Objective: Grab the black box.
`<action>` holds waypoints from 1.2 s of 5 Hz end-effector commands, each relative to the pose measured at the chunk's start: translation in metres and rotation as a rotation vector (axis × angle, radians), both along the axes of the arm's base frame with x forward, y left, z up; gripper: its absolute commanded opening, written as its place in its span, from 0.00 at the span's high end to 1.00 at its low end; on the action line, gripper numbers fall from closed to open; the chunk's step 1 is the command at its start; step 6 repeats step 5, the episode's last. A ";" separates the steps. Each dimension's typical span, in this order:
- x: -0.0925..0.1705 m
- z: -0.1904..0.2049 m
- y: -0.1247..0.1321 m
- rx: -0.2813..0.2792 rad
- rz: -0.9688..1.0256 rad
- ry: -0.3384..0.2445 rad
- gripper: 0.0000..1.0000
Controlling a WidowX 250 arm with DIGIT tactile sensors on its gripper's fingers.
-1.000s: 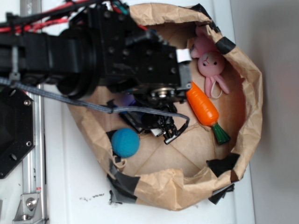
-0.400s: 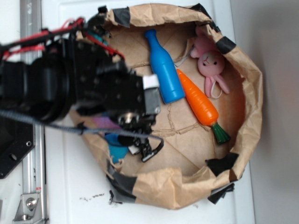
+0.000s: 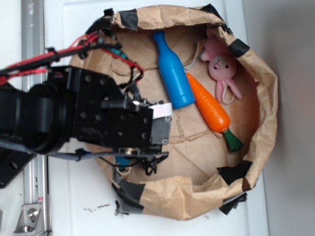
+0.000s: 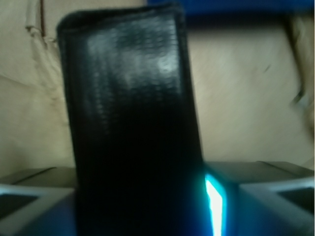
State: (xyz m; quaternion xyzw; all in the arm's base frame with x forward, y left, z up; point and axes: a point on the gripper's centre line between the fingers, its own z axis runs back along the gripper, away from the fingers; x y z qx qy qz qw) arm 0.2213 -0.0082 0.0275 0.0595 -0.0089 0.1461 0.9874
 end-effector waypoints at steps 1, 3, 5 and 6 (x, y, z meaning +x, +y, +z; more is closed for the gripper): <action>0.030 0.059 0.044 0.043 -0.078 -0.130 1.00; 0.027 0.099 0.048 -0.032 -0.306 -0.121 1.00; 0.031 0.108 0.041 -0.097 -0.410 -0.018 1.00; 0.031 0.108 0.041 -0.097 -0.410 -0.018 1.00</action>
